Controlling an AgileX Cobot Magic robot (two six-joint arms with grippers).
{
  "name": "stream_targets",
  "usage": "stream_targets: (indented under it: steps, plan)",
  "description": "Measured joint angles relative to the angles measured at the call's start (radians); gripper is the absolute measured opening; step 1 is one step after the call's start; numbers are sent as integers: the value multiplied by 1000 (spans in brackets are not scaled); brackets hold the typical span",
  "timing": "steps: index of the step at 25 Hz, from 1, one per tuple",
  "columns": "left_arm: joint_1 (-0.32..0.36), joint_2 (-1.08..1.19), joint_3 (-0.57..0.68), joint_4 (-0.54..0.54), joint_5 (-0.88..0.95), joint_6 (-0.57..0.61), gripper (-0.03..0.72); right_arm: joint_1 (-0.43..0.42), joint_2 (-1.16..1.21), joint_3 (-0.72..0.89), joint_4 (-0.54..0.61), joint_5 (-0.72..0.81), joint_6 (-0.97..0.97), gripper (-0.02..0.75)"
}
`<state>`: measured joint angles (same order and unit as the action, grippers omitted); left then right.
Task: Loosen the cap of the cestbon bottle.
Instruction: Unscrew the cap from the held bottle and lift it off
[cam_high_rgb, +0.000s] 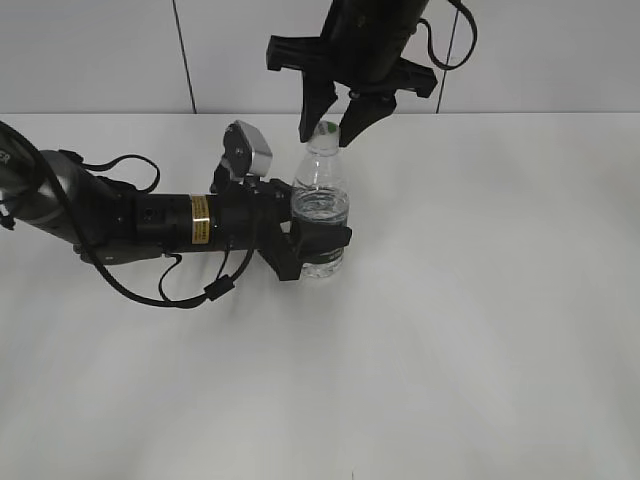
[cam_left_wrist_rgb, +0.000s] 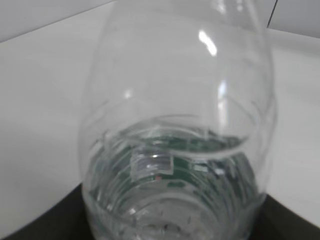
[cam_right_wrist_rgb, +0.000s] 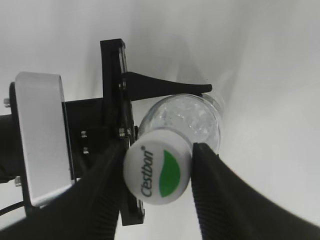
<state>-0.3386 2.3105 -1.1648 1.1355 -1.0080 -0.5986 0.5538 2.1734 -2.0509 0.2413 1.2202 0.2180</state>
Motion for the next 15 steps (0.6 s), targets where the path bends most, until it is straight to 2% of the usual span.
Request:
stream_targets:
  steps: [1, 7, 15]
  plan:
    - [0, 0, 0, 0, 1, 0, 414, 1, 0, 0, 1, 0, -4, 310]
    - [0, 0, -1, 0, 2, 0, 414, 1, 0, 0, 1, 0, -90, 307]
    - [0, -1, -1, 3, 3, 7, 414, 1, 0, 0, 14, -1, -547, 304]
